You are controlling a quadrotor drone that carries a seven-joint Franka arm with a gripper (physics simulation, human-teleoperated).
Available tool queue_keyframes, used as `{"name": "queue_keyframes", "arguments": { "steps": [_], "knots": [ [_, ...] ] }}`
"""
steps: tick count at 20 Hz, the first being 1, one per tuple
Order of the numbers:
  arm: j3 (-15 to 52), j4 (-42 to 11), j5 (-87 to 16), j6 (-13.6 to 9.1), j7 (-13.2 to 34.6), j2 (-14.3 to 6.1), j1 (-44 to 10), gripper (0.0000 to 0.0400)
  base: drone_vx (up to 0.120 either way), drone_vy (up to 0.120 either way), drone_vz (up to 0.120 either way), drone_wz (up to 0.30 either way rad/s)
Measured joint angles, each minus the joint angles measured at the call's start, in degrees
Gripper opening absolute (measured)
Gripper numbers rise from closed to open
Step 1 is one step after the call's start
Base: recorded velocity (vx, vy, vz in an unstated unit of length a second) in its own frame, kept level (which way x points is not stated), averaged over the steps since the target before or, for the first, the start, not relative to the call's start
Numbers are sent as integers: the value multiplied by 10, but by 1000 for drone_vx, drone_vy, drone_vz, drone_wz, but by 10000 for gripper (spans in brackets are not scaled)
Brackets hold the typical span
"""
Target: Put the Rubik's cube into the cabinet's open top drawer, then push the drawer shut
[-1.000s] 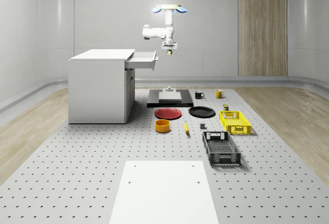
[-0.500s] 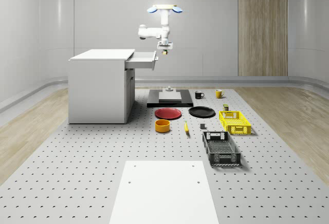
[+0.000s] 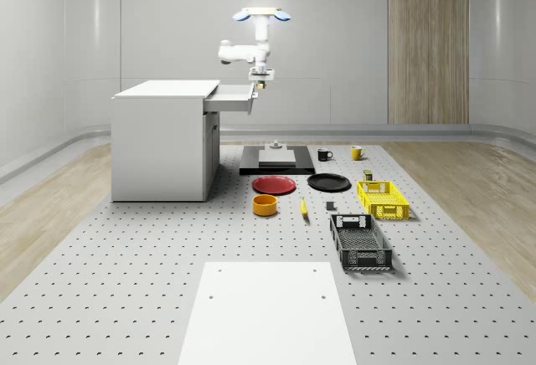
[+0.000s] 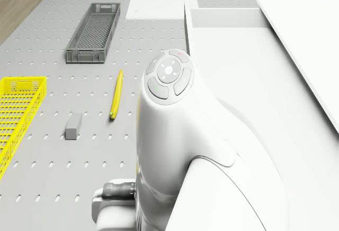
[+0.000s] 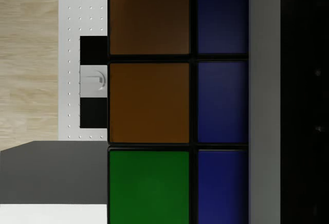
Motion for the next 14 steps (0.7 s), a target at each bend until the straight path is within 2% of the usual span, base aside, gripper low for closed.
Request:
{"name": "queue_keyframes", "arguments": {
  "steps": [2, 6, 14],
  "knots": [
    [0, 0, 0, 0, 0, 0, 0, 325, 0, -120, 20, 0],
    [0, 0, 0, 1, 0, -1, 0, 325, 0, -120, 110, 0],
    [0, 0, 1, 2, 0, -2, 0, 325, 0, -120, 0, 0]
  ]
}}
